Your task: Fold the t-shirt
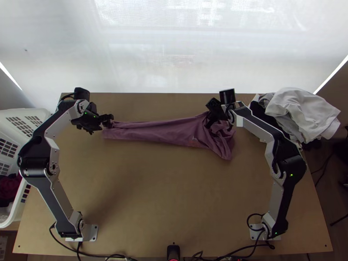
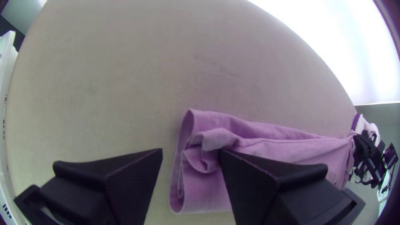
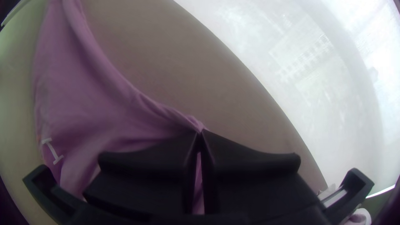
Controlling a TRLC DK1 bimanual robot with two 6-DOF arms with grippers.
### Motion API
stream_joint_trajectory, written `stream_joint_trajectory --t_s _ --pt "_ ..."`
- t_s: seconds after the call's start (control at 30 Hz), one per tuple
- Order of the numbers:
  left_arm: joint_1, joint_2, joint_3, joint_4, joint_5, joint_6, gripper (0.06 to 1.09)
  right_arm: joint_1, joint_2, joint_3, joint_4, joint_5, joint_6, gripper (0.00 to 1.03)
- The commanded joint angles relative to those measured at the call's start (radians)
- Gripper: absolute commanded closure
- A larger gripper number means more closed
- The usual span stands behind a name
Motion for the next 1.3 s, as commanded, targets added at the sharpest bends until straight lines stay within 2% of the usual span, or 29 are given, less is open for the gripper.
stream_joint_trajectory --t_s 0.0,0.33,0.53,0.6,0.73,0.77,0.8,0.83,0.93,1.1,1.27 --pt "-0.012 -0.007 0.017 -0.005 0.002 0.0 0.24 -0.002 0.064 0.082 -0.03 -0.001 -0.009 1.0" --pt "-0.014 -0.08 0.096 -0.089 0.004 0.018 0.21 -0.008 0.105 0.113 -0.053 -0.001 -0.011 1.0" --pt "-0.081 -0.082 0.138 -0.171 0.023 0.031 0.21 -0.022 0.099 0.107 -0.061 -0.001 0.012 0.99" --pt "-0.093 -0.079 0.125 -0.183 0.023 0.032 0.21 -0.023 0.084 0.102 -0.063 -0.001 0.035 0.79" --pt "-0.118 -0.083 0.079 -0.178 0.036 0.032 0.21 -0.01 0.025 0.07 -0.064 -0.001 0.081 0.25" --pt "-0.126 -0.087 0.073 -0.178 0.04 0.032 0.21 -0.004 0.008 0.061 -0.064 -0.001 0.092 0.14" --pt "-0.13 -0.088 0.069 -0.178 0.05 0.032 0.21 0.003 -0.015 0.05 -0.064 -0.001 0.101 0.08" --pt "-0.138 -0.093 0.064 -0.178 0.051 0.031 0.21 0.009 -0.035 0.042 -0.064 -0.001 0.121 0.05" --pt "-0.164 -0.105 0.046 -0.178 0.054 0.031 0.21 0.041 -0.094 0.019 -0.066 -0.001 0.175 0.05" --pt "-0.164 -0.094 -0.013 -0.155 0.053 0.04 0.21 0.116 -0.186 -0.076 -0.072 -0.001 0.195 0.05" --pt "-0.13 -0.076 -0.085 -0.128 0.051 0.064 0.21 0.127 -0.271 -0.228 -0.075 -0.001 0.192 0.05"
